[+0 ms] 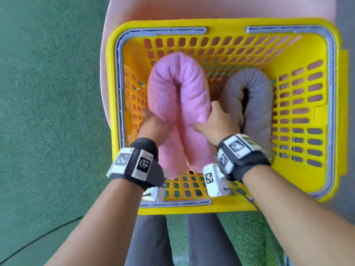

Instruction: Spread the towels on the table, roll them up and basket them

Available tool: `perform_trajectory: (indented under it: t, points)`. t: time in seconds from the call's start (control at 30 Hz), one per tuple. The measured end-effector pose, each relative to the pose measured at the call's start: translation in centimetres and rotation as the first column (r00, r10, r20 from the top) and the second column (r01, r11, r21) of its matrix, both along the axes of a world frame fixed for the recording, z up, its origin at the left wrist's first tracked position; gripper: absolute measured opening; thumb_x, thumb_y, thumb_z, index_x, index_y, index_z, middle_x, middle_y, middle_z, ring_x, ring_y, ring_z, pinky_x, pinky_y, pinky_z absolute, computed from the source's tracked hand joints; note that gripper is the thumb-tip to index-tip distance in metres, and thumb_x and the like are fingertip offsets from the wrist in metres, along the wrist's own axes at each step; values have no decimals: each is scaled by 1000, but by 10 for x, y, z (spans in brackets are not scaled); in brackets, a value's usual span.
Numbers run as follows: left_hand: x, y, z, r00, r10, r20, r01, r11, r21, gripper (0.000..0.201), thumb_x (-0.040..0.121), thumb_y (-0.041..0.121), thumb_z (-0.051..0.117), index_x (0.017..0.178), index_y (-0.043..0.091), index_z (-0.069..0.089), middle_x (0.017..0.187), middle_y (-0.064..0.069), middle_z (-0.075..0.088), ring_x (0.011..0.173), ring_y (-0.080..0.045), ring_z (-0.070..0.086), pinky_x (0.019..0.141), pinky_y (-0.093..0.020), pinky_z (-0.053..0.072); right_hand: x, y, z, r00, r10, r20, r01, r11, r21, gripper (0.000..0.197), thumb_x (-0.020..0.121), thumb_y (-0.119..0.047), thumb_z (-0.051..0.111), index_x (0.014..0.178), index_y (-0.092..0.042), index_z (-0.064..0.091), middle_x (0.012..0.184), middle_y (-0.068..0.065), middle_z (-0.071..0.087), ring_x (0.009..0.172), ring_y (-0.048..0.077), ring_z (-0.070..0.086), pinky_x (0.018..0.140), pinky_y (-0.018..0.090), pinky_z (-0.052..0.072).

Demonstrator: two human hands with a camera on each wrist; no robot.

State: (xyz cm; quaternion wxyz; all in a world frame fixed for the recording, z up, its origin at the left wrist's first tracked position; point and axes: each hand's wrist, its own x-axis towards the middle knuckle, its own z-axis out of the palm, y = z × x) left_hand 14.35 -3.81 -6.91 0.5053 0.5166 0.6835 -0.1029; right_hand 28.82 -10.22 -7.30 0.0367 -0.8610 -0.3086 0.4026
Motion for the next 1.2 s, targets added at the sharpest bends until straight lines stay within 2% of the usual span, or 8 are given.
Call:
perform_trajectory:
  t: [0.3,0.47,0.53,0.6,0.73,0.93,1.03,1.2]
  points:
    - [11,1,-1,991,115,-64,-115,993,12,93,84,19,58,150,9,-8,144,-25,32,129,-38,40,106,-40,33,43,3,-19,986,-109,-123,121,988,99,52,87,-61,53,114,-18,60,98,-3,60,106,22,59,83,28,40]
    - [68,-27,41,983,-138,121,17,725,689,43,81,20,58,122,8,52,114,-14,52,111,-31,47,108,-27,23,108,-25,-43,952,-300,-55,302,953,27,63,85,-62,56,124,-13,57,124,5,62,117,24,55,92,28,40]
    - [109,-40,22,930,-180,321,-20,847,531,31,86,22,56,113,7,58,107,-11,59,104,-30,54,99,-37,40,113,-32,-60,968,-226,-109,215,971,-104,90,68,-79,58,128,-12,54,131,7,59,118,25,56,100,34,42]
    - [143,-49,-9,927,-2,374,-55,988,143,47,92,39,48,121,4,57,116,-16,62,112,-32,54,97,-40,41,111,-31,-73,968,-176,-178,150,977,-150,75,80,-63,59,129,-6,52,131,15,57,121,28,53,99,32,37]
    - [173,-57,-78,889,429,157,-357,867,-348,65,101,49,21,139,-1,42,145,-21,41,135,-33,37,114,-39,23,112,-26,-94,880,-360,-311,325,932,-159,84,86,-72,39,141,-8,42,143,12,47,134,27,41,115,35,24]
    - [179,-72,-121,825,550,131,-497,816,-296,61,99,53,30,147,16,31,151,-4,33,139,-19,29,118,-36,14,117,-37,-112,636,-545,-547,605,792,-85,95,67,-80,57,141,-23,45,140,-6,50,127,9,46,113,32,28]
    - [175,-70,-138,769,624,141,-573,770,-281,96,66,84,30,142,26,42,144,2,45,133,-21,38,116,-42,22,113,-34,-120,502,-631,-592,700,698,-150,100,55,-82,68,136,-26,51,134,-4,57,120,12,55,109,36,36]
    - [168,-71,-162,772,634,57,-599,754,-270,117,44,87,22,143,27,40,143,-3,47,131,-27,43,112,-43,28,109,-30,-116,649,-556,-519,548,815,-188,83,82,-72,47,141,-14,44,135,8,54,126,24,49,113,41,32]
